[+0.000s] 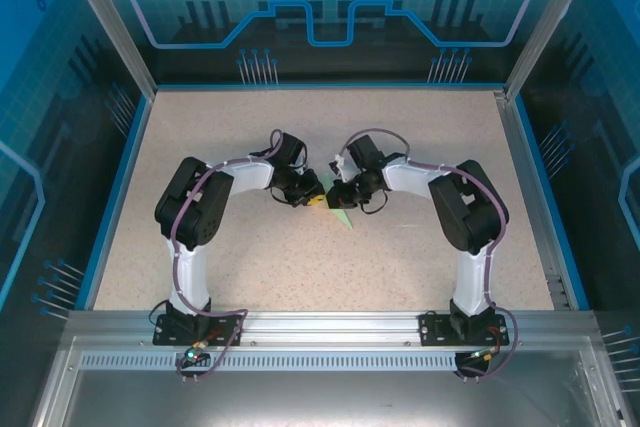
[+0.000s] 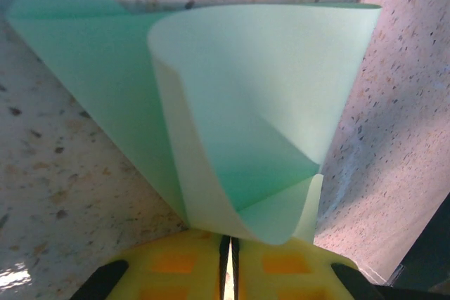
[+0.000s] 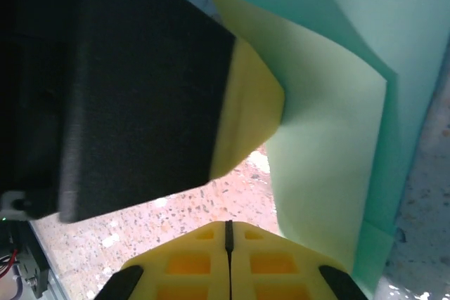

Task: Fold a paper plane with a square sheet of paper (pick it up from the middle)
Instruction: Fold the wing for the fifth time at the center of the table.

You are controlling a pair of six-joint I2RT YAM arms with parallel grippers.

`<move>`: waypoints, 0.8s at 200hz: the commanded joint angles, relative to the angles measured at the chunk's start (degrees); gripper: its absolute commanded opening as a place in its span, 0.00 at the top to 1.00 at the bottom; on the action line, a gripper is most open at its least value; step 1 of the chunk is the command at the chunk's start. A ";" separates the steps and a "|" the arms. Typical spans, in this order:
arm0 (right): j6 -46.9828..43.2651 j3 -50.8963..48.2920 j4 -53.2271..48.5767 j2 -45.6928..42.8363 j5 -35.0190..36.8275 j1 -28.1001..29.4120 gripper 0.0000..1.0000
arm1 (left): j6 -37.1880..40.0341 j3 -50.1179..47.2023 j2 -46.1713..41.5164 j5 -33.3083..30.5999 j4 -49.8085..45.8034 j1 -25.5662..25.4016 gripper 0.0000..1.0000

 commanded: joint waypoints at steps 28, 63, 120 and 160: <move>0.64 -3.07 -1.99 1.20 1.88 -0.33 0.95 | 0.75 -0.24 2.96 -4.51 -3.94 0.22 0.86; 0.20 -7.68 -2.59 -1.22 0.88 -1.06 0.95 | 0.68 -0.19 3.04 -5.00 -4.29 0.22 0.86; 1.38 -18.31 4.10 -8.07 -4.21 -3.49 0.95 | 0.82 -0.11 3.19 -4.88 -3.94 0.25 0.86; 4.44 -15.47 8.91 -11.25 -6.64 -3.57 0.95 | 1.26 -0.15 3.02 -4.63 -3.99 0.29 0.87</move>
